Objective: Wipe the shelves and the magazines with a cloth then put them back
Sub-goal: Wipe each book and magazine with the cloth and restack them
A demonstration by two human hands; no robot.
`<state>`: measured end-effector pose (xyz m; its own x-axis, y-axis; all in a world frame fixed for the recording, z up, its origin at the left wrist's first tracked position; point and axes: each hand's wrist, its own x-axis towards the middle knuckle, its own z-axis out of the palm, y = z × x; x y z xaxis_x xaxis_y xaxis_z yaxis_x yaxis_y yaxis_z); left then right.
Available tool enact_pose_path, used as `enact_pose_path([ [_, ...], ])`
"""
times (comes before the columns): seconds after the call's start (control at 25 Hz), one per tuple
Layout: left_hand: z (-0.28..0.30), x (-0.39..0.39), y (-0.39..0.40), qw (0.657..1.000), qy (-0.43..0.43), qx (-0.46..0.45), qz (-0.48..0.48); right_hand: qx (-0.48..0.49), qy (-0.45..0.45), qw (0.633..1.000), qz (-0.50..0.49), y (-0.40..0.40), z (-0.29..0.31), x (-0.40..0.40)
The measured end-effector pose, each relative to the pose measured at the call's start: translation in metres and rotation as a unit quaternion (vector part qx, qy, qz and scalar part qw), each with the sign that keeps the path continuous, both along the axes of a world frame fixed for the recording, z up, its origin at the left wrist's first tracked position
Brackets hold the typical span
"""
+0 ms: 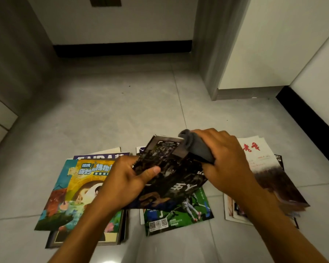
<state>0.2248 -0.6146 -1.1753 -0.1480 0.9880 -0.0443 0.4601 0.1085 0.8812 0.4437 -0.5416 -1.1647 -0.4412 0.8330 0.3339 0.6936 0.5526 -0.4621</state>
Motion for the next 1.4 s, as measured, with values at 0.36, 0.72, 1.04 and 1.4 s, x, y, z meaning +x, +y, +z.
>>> enact_pose_path([
  [0.36,-0.003,-0.003,-0.003,0.994,-0.073,0.047,0.067,0.05,-0.05,0.992,-0.105,0.005,-0.032,0.013],
  [0.72,-0.055,0.012,-0.004,0.928,0.228,0.256,-0.145,-0.62,0.606,0.483,-0.126,-0.048,-0.031,0.0],
  [1.04,-0.089,0.027,-0.016,0.894,0.349,0.185,-0.209,-0.594,0.575,0.521,-0.214,-0.039,-0.053,0.019],
  [1.4,-0.106,0.034,-0.008,0.921,0.32,0.18,-0.133,-0.384,0.674,0.52,-0.357,-0.007,-0.068,0.127],
])
